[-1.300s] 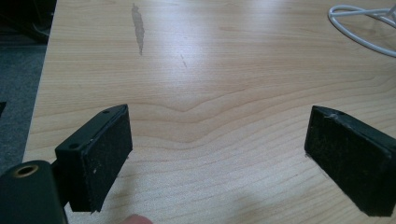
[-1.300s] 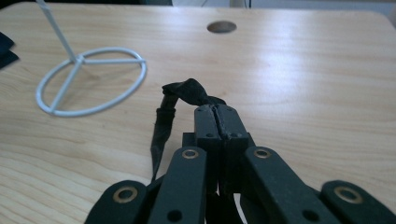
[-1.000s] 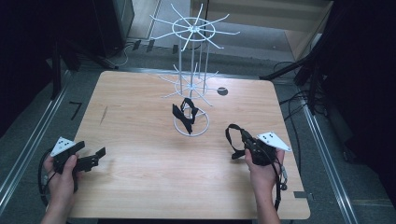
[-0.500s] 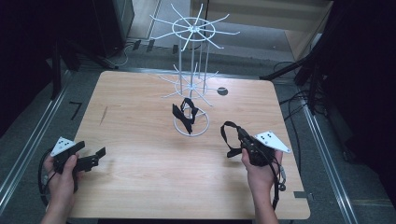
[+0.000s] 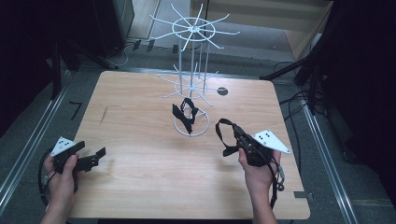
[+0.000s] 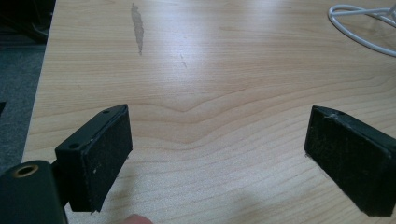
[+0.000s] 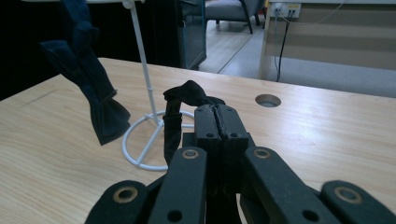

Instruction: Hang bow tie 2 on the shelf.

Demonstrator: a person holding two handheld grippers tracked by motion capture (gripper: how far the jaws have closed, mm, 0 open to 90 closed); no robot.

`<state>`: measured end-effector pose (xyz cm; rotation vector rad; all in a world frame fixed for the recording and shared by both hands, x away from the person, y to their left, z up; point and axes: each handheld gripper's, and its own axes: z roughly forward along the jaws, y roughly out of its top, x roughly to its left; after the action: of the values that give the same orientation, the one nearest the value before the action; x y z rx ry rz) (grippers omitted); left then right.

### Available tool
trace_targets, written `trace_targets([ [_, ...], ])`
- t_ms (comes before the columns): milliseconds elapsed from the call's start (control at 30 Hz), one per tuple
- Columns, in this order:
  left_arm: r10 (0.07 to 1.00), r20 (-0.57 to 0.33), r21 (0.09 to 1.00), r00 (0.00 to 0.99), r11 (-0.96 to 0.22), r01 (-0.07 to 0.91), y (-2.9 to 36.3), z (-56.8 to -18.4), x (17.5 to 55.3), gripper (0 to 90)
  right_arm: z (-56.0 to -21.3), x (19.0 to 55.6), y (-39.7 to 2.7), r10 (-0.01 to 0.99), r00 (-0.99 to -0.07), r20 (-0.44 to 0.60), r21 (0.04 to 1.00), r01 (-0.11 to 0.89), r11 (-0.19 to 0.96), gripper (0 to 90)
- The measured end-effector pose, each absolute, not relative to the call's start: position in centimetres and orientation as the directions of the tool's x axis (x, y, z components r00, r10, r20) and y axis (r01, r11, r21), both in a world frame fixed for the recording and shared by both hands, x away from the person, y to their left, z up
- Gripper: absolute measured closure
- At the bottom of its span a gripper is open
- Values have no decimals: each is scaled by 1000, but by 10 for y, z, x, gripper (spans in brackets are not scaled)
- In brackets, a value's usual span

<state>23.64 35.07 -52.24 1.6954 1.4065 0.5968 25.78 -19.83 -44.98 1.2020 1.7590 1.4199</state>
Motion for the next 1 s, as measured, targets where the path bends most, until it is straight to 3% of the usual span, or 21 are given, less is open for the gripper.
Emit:
trace_targets([
  [1000,955,-141,829,262,-31,558,351,-522,236,82,-423,244,-184,867,-491,88,978,209,19,900],
])
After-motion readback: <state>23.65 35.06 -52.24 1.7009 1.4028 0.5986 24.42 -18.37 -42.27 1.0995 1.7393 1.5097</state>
